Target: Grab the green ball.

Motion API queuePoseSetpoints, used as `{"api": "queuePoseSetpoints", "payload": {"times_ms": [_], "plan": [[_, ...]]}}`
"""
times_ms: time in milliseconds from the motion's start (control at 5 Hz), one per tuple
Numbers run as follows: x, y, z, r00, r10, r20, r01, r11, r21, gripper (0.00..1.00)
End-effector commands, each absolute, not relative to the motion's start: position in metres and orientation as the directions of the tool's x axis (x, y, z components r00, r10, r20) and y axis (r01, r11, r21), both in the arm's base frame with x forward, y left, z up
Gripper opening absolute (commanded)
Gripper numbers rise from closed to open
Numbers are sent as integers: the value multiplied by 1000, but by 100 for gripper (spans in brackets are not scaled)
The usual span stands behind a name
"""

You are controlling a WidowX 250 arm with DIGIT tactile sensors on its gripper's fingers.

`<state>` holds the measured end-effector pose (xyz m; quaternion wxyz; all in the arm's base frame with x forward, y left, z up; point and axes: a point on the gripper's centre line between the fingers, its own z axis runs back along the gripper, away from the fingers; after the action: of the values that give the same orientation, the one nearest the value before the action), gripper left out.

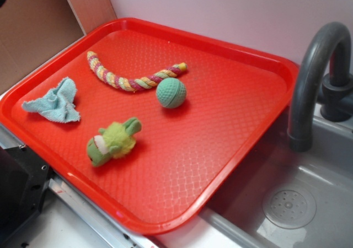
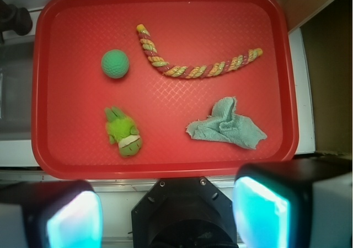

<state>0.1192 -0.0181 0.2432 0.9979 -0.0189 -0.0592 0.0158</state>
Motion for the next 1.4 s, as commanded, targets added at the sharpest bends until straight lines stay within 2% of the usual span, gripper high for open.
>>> {"api": "queuePoseSetpoints", "payload": {"times_ms": [0,200,600,800,1000,1200], "plan": [[119,-18,243,992,34,118,-29,999,-40,100],[145,-22,226,983,-6,182,13,999,-38,100],[203,-41,190,946,-198,257,230,968,-99,100],[231,-73,165,906,-378,191,400,912,-92,100],[248,-85,145,899,-412,149,424,903,-66,100],[258,-95,119,876,-470,104,480,870,-113,100]]}}
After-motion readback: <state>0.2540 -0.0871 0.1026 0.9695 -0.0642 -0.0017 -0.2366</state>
